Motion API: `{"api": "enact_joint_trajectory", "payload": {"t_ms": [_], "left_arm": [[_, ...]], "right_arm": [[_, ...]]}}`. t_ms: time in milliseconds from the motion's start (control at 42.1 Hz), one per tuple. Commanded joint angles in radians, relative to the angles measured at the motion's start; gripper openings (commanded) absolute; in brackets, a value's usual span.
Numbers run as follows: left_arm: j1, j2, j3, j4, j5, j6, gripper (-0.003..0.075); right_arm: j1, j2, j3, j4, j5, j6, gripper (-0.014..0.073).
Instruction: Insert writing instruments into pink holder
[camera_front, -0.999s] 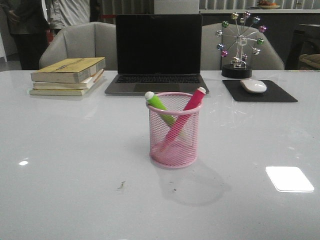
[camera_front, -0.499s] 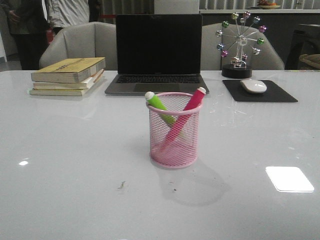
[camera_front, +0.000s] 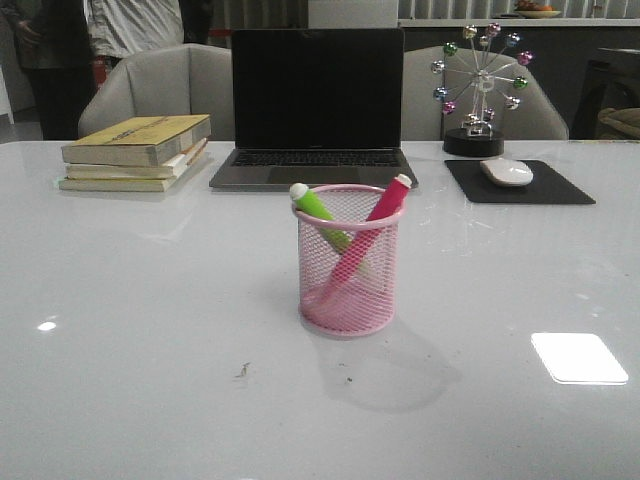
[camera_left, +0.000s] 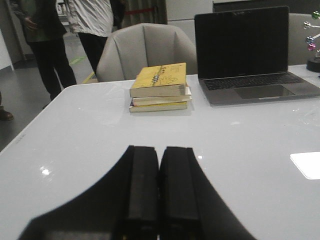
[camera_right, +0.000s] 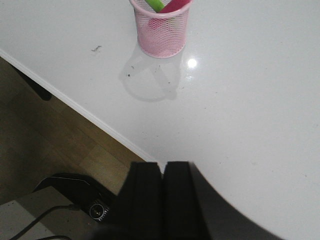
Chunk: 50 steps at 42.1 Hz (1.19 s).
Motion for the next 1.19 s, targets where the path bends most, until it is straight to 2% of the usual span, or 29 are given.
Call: {"api": "enact_joint_trajectory", "payload": {"t_ms": [0, 428, 1165], "left_arm": [[0.025, -0.023, 0.027, -0.027, -0.184, -0.003, 0.0097], [-0.010, -0.023, 0.029, -0.039, -0.183, -0.003, 0.0097], [-0.010, -0.021, 0.029, -0.039, -0.183, -0.003, 0.0097]], "right_arm": [[-0.005, 0.000, -0.028, -0.009, -0.056, -0.011, 0.0067], [-0.005, 0.001, -0.028, -0.009, -0.053, -0.011, 0.0067], [-0.005, -0.024, -0.016, -0.008, -0.061, -0.011, 0.0067]]}}
